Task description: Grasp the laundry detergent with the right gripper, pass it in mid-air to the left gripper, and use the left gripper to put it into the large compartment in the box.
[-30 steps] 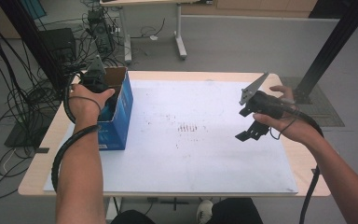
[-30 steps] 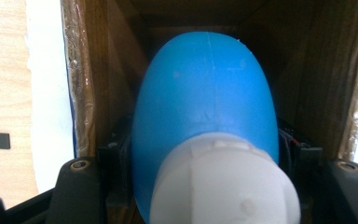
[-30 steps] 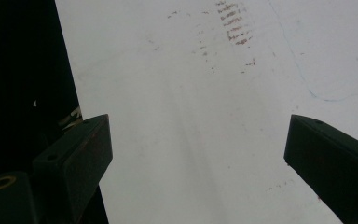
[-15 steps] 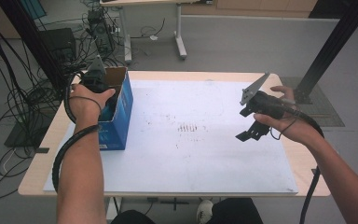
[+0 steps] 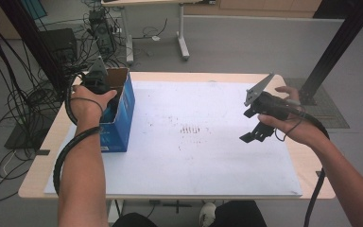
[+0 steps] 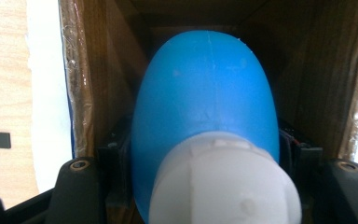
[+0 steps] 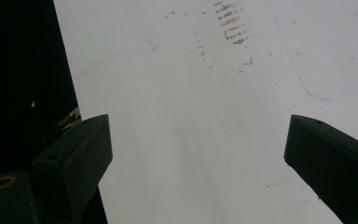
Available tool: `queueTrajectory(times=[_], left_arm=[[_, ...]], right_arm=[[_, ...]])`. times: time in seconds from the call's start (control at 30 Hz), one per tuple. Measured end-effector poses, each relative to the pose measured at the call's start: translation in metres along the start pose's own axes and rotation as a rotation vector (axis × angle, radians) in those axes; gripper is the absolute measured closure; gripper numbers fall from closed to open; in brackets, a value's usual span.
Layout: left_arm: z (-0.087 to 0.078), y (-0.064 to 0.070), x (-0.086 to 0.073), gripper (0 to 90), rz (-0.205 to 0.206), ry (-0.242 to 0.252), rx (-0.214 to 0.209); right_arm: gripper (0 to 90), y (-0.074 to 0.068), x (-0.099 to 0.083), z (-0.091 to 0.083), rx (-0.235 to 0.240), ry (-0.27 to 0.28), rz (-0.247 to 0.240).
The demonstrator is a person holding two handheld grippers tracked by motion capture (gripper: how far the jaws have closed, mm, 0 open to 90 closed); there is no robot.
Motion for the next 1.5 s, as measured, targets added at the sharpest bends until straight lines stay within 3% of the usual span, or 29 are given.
queueTrajectory(times=[1.5], left_arm=[[-0.0048, -0.0014, -0.0023, 33.8, 0.004, 0.015, -0.007]], right_arm=[[7.6, -0.0021, 0.0051, 0.0008, 0.003, 0.002, -0.014]])
Point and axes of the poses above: each handheld gripper's, and its own axes: z roughly forward along the jaws, x roughly out of its top, y roughly to its right, the point moved 1 cm from there along z, roughly forward along the jaws, and after that the axes turned 5 degrees about -x, right-handed, at the moved point
